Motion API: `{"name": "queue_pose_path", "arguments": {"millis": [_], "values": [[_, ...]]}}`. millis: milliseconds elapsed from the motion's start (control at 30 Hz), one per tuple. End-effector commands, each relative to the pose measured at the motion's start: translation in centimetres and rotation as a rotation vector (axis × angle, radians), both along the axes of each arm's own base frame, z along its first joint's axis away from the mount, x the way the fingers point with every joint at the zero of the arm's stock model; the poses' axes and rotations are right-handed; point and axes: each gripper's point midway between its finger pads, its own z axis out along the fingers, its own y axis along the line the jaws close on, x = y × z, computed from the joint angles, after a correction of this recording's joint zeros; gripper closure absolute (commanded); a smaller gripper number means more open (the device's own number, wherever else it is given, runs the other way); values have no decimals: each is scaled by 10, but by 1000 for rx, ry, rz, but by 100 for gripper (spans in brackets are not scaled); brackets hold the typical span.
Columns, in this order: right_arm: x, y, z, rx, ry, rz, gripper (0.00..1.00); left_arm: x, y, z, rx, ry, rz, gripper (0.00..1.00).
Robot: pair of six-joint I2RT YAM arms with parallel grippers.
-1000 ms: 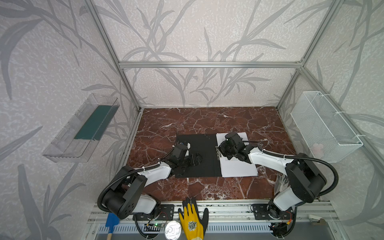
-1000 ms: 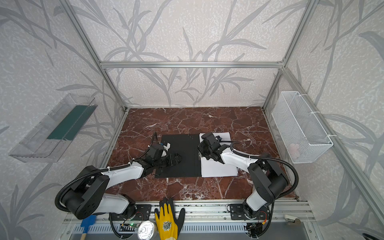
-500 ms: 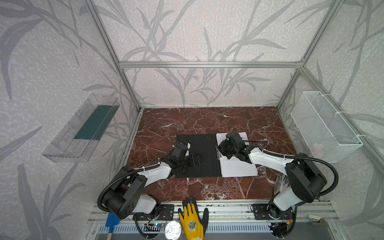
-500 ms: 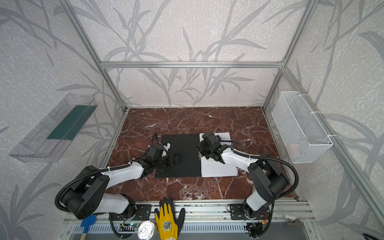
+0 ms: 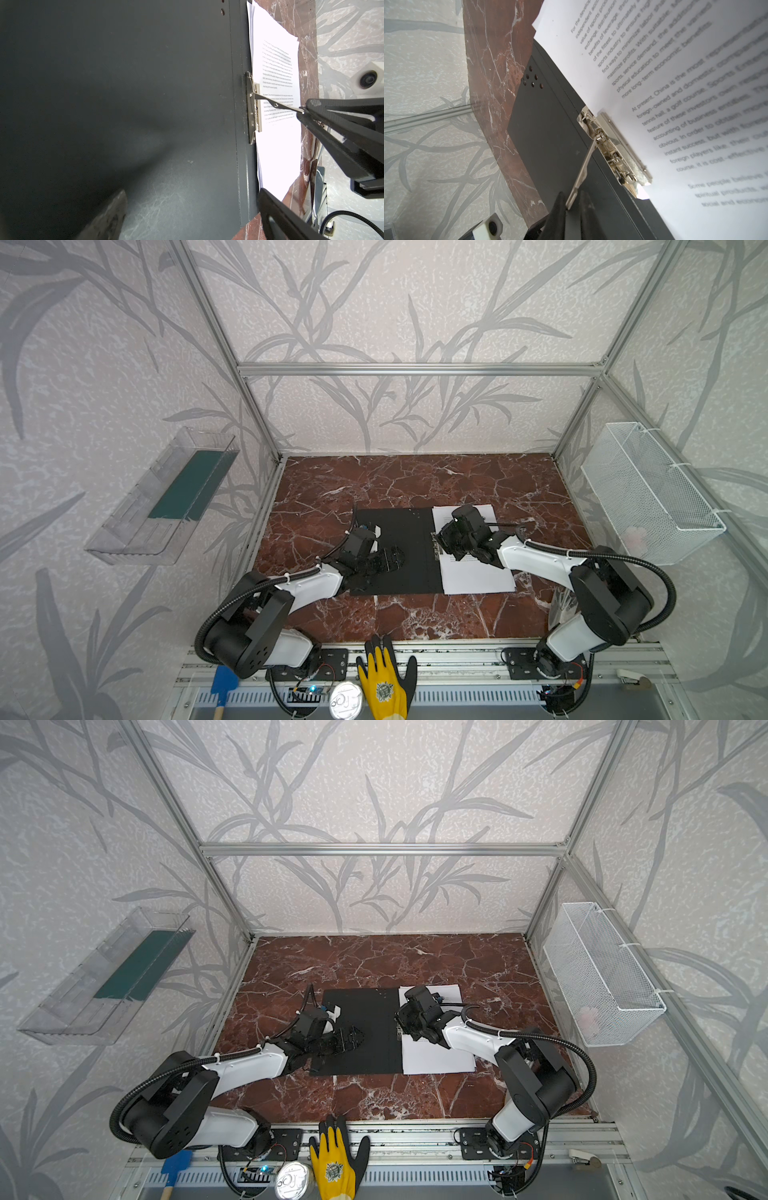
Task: Put the files into the folder
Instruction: 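Press the silver clip lever flat against the sheets with the right gripper, then release the clip and draw the right gripper back from the folder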
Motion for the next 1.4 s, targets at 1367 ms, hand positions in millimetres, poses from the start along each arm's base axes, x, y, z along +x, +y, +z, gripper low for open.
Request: {"name": "queue_pose_path", "arguments": {"millis": [1367], "values": [[-73, -54, -110, -310, 7, 211, 100, -8, 28, -46, 160, 132, 103, 1]]}}
